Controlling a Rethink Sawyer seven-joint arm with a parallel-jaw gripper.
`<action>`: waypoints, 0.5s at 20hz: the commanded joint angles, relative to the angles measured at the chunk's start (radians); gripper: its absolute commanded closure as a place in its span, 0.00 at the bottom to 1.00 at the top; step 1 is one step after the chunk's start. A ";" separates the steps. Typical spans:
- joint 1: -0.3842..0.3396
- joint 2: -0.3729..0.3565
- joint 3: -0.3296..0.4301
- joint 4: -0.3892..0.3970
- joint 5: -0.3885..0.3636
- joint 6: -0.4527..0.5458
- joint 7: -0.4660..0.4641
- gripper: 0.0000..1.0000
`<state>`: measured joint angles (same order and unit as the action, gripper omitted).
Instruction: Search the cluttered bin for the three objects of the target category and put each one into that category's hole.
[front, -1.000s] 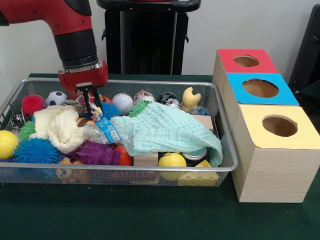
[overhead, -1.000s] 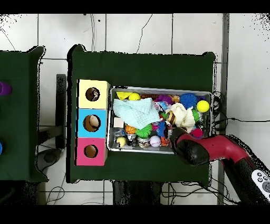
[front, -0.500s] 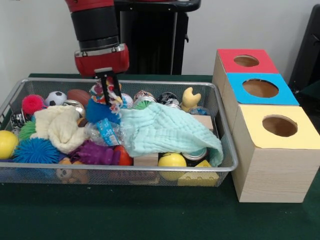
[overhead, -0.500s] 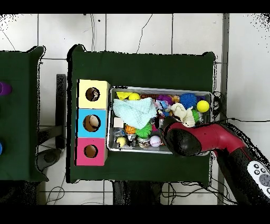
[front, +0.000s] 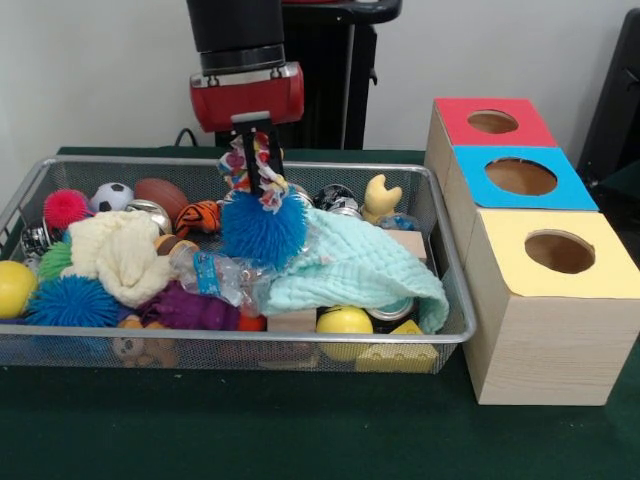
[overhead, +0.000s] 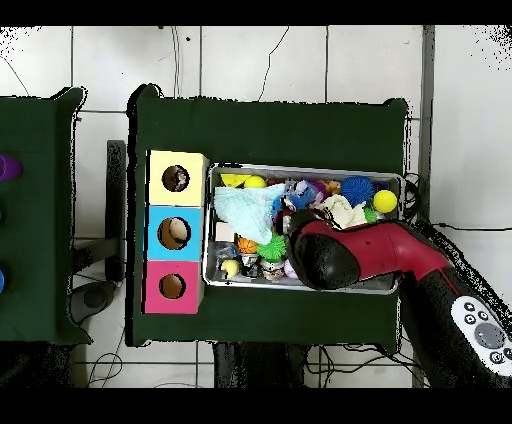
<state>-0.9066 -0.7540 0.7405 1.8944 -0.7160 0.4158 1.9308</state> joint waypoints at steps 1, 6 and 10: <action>0.028 -0.015 -0.106 0.013 0.029 0.028 0.091 1.00; 0.027 0.025 -0.132 0.005 0.017 -0.020 0.077 1.00; 0.029 0.043 -0.150 0.007 0.001 -0.057 0.080 1.00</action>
<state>-0.8758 -0.7437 0.6663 1.8949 -0.7035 0.4117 1.9308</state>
